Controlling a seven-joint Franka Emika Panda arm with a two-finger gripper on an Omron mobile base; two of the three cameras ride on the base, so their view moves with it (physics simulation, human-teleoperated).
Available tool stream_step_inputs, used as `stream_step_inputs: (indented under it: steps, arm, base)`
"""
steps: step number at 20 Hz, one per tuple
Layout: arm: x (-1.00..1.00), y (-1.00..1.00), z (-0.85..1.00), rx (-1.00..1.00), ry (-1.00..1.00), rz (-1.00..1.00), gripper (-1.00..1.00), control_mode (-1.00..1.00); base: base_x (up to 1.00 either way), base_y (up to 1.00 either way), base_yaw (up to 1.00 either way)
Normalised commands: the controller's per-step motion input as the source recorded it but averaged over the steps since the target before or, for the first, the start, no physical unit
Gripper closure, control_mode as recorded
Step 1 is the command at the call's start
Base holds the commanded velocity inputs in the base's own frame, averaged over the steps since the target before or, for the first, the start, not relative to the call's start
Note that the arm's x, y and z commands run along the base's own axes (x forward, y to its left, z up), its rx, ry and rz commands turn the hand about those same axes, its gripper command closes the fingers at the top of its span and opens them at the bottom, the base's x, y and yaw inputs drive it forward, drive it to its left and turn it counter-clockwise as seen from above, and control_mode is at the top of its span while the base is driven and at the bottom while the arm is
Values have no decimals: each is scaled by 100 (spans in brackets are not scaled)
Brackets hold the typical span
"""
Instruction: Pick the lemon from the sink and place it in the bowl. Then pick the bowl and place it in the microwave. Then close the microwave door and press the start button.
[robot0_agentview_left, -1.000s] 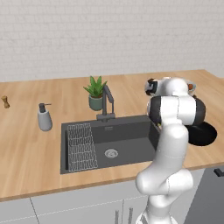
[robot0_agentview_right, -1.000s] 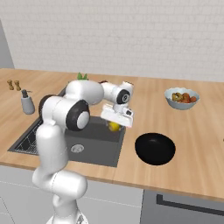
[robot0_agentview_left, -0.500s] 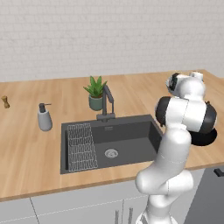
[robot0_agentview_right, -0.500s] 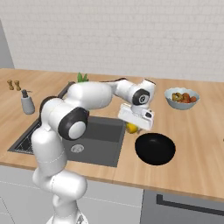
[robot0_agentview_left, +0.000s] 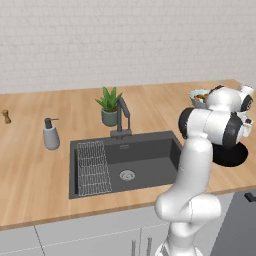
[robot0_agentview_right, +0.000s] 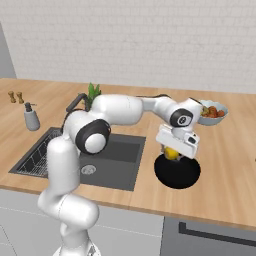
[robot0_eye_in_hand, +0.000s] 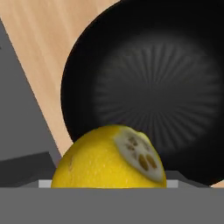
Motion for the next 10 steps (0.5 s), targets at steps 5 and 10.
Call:
stream_step_inputs:
  steps: [5, 10]
  arm:
    - [32, -40, -49, 2, 5, 0, 100, -100]
    - [16, -22, -61, 1, 2, 0, 100, -100]
  base:
    - [0, 0, 0]
    - [0, 0, 0]
